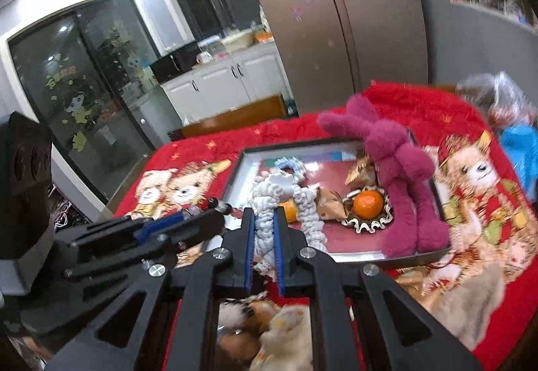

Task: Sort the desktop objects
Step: 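Carry the scrunchie and bead string into the black tray and open both tools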

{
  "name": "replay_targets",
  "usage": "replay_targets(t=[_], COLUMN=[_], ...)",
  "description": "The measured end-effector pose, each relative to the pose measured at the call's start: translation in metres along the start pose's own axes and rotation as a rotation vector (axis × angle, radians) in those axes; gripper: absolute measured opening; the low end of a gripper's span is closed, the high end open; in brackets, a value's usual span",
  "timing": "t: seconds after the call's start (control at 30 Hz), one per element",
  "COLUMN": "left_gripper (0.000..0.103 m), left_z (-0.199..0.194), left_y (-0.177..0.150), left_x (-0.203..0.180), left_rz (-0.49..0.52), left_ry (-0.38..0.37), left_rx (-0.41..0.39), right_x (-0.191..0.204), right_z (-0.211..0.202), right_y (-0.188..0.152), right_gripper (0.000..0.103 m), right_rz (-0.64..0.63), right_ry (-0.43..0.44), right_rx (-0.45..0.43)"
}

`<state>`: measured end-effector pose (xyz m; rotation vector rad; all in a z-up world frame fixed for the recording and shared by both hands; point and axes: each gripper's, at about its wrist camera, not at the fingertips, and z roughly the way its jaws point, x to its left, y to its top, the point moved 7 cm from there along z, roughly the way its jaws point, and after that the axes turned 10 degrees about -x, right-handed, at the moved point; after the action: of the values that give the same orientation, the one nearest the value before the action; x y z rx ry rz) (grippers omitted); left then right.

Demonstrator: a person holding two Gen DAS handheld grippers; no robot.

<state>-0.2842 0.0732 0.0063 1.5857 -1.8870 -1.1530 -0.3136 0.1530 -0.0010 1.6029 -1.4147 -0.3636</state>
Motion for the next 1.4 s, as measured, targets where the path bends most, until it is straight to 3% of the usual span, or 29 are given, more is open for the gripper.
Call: replay_targets(t=[0.27,0.37,0.67,0.73,0.8,0.83,0.87,0.9,0.93,0.97,1.0,1.17,1.4], left_gripper=[0.010,0.010,0.010,0.020,0.064,0.069,0.070,0.071,0.072,0.076,0.081,0.081,0.081], left_z=[0.046,0.054,0.063,0.062,0.060,0.057,0.053,0.050,0.048,0.047,0.046,0.046,0.043], left_y=[-0.023,-0.025,-0.032,-0.032,-0.032,-0.030,-0.027,-0.024,-0.023,-0.022,-0.021,-0.018,-0.016], left_x=[0.009,0.014,0.017,0.014,0.013,0.014,0.015,0.016,0.018,0.020,0.021,0.028,0.030], left_rz=[-0.001,0.018,0.010,0.026,0.044,0.050,0.050,0.048,0.044,0.031,0.020,-0.017,0.078], left_ry=[-0.056,-0.037,-0.045,-0.040,-0.022,-0.012,-0.004,0.001,0.005,0.003,-0.003,0.020,0.105], left_rx=[0.054,0.071,0.086,0.085,0.074,0.053,0.024,0.008,0.002,0.000,-0.001,-0.006,-0.028], right_x=[-0.050,-0.063,-0.064,-0.062,-0.060,-0.061,-0.063,-0.065,-0.067,-0.069,-0.070,-0.064,-0.052], right_z=[0.043,0.051,0.065,0.064,0.059,0.056,0.052,0.049,0.044,0.039,0.035,0.018,0.003], right_y=[-0.021,-0.027,-0.037,-0.036,-0.032,-0.029,-0.025,-0.022,-0.017,-0.012,-0.009,0.006,0.016], right_gripper=[0.011,0.011,0.011,0.012,0.016,0.017,0.027,0.046,0.056,0.071,0.079,0.095,0.101], right_rz=[0.063,0.068,0.062,0.055,0.048,0.052,0.064,0.070,0.076,0.079,0.082,0.057,0.004], right_ry=[-0.016,-0.037,-0.041,-0.045,-0.067,-0.076,-0.082,-0.088,-0.092,-0.090,-0.090,-0.077,-0.083], right_rx=[0.073,0.093,0.127,0.122,0.099,0.082,0.062,0.045,0.013,-0.011,-0.031,-0.095,-0.121])
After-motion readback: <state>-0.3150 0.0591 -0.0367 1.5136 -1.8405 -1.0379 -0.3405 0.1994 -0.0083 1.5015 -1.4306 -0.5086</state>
